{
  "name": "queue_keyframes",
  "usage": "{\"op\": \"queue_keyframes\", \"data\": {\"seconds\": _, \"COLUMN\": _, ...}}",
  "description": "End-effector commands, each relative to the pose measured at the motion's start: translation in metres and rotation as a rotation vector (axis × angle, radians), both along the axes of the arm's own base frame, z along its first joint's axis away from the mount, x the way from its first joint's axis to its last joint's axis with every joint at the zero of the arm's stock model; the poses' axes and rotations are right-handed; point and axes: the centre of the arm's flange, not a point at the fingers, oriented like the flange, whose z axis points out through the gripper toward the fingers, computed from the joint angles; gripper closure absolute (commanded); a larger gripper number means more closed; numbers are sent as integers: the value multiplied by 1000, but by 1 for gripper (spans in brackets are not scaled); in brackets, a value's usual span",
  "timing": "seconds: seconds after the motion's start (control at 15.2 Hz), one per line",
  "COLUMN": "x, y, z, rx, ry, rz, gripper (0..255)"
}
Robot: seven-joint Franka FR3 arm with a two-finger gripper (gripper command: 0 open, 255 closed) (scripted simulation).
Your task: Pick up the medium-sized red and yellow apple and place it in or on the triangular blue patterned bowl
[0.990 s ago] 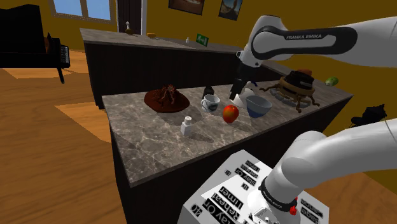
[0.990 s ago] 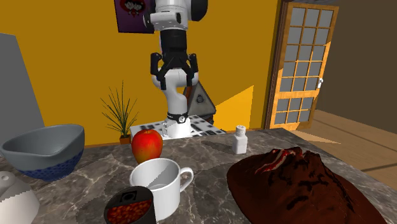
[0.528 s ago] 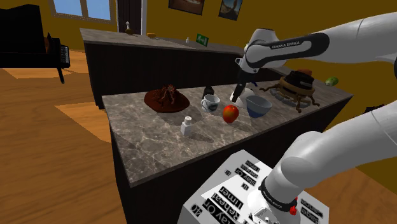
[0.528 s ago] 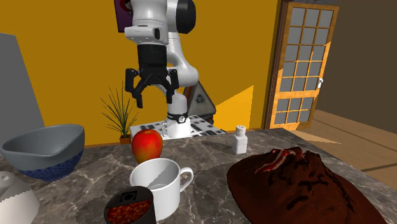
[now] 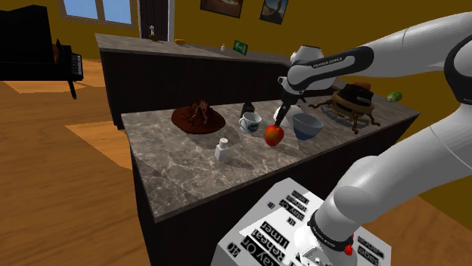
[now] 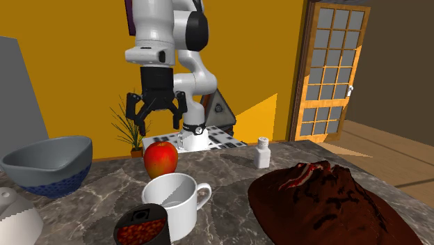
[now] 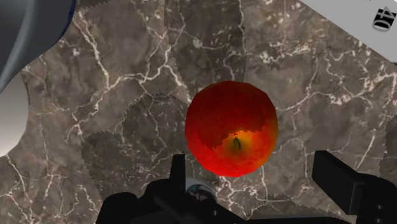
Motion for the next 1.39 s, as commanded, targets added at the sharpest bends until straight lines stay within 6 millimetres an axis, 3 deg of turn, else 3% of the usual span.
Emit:
{"op": "queue_keyframes", "data": {"seconds": 0.0, "x": 1, "y": -1, "z": -14, "rx": 0, "ry": -1, "rz": 0, "gripper": 0}}
{"op": "queue_keyframes", "data": {"seconds": 0.53, "x": 1, "y": -1, "z": -14, "rx": 0, "ry": -1, "rz": 0, "gripper": 0}}
{"op": "queue_keyframes", "data": {"seconds": 0.59, "x": 1, "y": -1, "z": -14, "rx": 0, "ry": -1, "rz": 0, "gripper": 255}}
{"op": "queue_keyframes", "data": {"seconds": 1.19, "x": 1, "y": -1, "z": -14, "rx": 0, "ry": -1, "rz": 0, "gripper": 255}}
{"op": "queue_keyframes", "data": {"seconds": 1.32, "x": 1, "y": -1, "z": -3, "rx": 0, "ry": -1, "rz": 0, "gripper": 255}}
